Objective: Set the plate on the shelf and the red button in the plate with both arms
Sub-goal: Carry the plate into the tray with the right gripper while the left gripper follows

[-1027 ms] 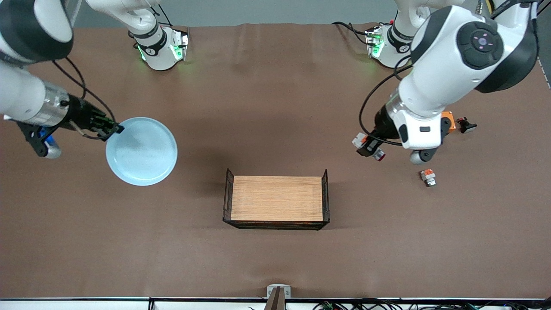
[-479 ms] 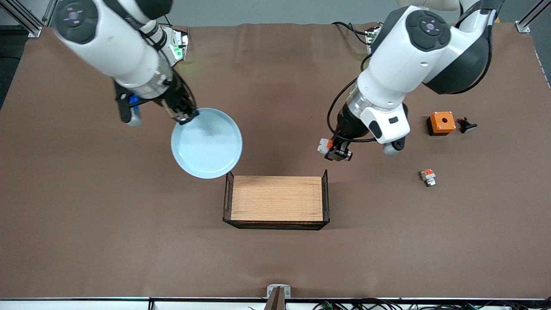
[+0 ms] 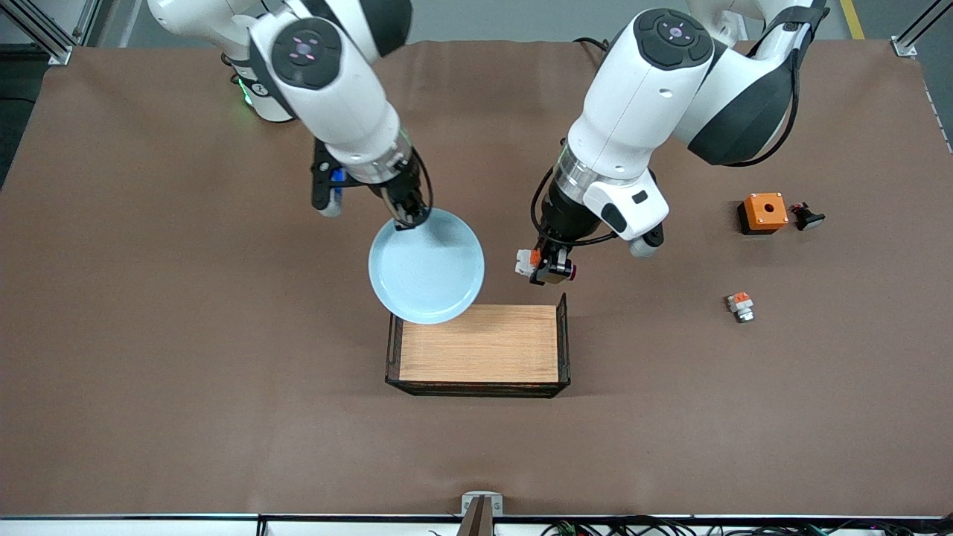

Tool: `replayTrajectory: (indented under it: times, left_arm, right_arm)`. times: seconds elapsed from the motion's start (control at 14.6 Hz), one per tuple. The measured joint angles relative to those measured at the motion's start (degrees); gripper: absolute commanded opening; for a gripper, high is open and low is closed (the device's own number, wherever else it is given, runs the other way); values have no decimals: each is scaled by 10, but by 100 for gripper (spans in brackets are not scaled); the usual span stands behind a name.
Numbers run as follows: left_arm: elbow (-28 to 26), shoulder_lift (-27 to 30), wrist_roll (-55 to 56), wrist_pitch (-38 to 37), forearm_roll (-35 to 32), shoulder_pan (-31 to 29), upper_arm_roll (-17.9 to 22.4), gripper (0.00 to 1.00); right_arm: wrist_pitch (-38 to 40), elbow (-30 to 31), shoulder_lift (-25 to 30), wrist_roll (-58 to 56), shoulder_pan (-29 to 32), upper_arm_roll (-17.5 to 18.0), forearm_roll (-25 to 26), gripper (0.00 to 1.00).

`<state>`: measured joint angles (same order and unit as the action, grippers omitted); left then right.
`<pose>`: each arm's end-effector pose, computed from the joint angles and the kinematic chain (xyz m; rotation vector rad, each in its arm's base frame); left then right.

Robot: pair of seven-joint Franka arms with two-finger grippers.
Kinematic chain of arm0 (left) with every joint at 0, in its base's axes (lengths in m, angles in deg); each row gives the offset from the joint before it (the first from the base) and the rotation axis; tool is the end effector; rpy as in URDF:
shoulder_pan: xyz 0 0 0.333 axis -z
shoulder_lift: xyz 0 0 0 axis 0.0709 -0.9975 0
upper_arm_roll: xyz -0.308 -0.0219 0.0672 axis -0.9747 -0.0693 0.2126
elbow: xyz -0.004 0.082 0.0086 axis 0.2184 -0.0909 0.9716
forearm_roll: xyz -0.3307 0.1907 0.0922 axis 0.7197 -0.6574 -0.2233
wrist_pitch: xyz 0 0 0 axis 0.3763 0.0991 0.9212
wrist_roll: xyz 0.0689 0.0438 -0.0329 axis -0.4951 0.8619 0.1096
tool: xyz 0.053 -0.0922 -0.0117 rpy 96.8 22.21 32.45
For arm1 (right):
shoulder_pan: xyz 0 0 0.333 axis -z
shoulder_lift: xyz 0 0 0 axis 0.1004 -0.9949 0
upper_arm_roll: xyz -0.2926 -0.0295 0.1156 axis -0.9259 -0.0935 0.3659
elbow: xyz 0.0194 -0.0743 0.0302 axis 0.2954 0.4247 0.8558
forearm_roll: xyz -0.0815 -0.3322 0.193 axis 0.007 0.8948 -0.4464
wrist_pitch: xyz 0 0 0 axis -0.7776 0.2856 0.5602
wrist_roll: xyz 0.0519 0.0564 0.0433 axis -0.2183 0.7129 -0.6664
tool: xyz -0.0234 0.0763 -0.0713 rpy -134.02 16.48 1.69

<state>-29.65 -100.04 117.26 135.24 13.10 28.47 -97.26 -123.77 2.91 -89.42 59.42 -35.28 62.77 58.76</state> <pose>0.5767 -0.4044 0.5612 2.1174 1.8160 0.0210 0.5276 0.4243 0.5197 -2.1994 2.1096 0.1884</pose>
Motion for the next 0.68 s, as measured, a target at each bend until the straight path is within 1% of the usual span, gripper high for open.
replayTrajectory:
  times: [0.14, 0.27, 0.55, 0.68]
  left_arm:
    - [0, -1, 0, 6, 0, 0, 0, 21]
    - [1, -9, 0, 32, 0, 0, 0, 21]
    - [1, -22, 0, 56, 0, 0, 0, 21]
    - [1, -26, 0, 72, 0, 1, 0, 21]
  right_arm:
    - [-19, -15, -29, 26, -12, -1, 10, 0]
    - [-42, -28, -53, 46, -20, -1, 21, 0]
    - [-93, -43, -92, 109, -33, -2, 34, 0]
    - [-103, -55, -108, 134, -34, -3, 38, 0]
